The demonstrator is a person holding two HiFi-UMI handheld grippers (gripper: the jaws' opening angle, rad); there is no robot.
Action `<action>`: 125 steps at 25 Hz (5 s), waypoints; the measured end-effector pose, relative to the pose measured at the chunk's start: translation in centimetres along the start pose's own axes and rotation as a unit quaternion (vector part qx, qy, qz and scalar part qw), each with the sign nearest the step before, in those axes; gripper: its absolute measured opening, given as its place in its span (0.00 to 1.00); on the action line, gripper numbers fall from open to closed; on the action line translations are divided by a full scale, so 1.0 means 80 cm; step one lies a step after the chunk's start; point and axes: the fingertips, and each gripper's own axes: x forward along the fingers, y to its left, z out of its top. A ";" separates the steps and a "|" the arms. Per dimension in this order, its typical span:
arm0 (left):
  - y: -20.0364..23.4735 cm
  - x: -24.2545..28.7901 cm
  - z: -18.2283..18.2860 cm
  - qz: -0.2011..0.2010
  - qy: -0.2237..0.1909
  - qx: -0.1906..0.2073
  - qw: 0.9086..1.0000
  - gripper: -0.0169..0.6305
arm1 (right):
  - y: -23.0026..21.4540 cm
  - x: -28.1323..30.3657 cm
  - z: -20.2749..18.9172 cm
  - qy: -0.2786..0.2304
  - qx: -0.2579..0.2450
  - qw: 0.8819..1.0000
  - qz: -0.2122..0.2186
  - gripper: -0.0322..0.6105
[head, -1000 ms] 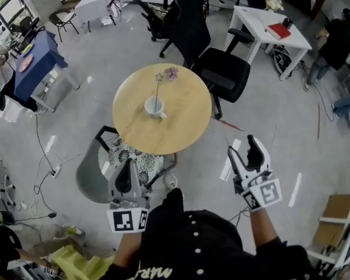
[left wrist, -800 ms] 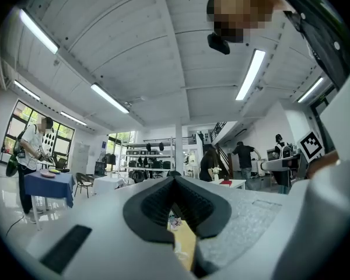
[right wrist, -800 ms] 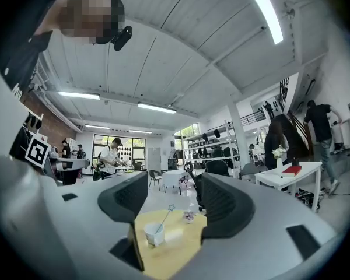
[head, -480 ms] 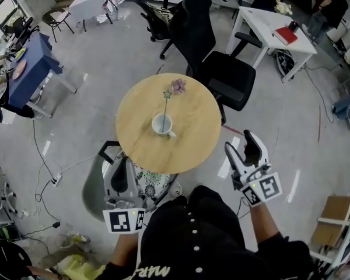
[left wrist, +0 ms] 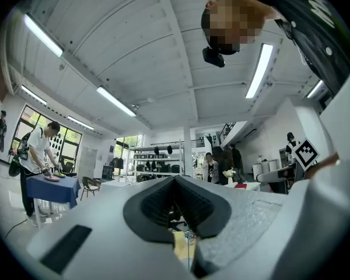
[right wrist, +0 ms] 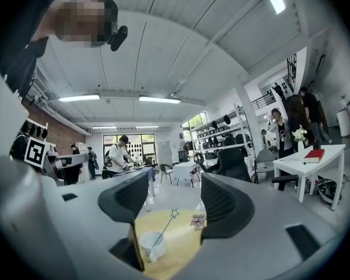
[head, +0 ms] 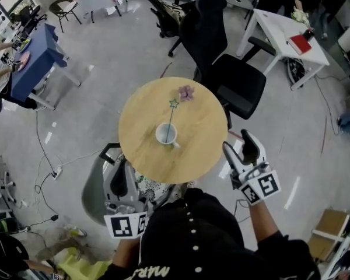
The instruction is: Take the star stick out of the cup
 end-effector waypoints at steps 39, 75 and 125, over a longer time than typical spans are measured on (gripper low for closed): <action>0.038 -0.024 -0.130 0.135 0.118 -0.003 0.984 0.03 | 0.034 0.326 -0.385 0.263 0.201 0.922 0.202 0.38; 0.036 -0.030 -0.097 0.128 0.097 0.018 0.987 0.03 | 0.059 0.310 -0.290 0.175 0.175 0.945 0.217 0.06; 0.038 0.036 -0.004 0.043 0.031 -0.002 0.999 0.03 | -0.035 0.030 0.074 -0.070 -0.039 0.997 -0.014 0.06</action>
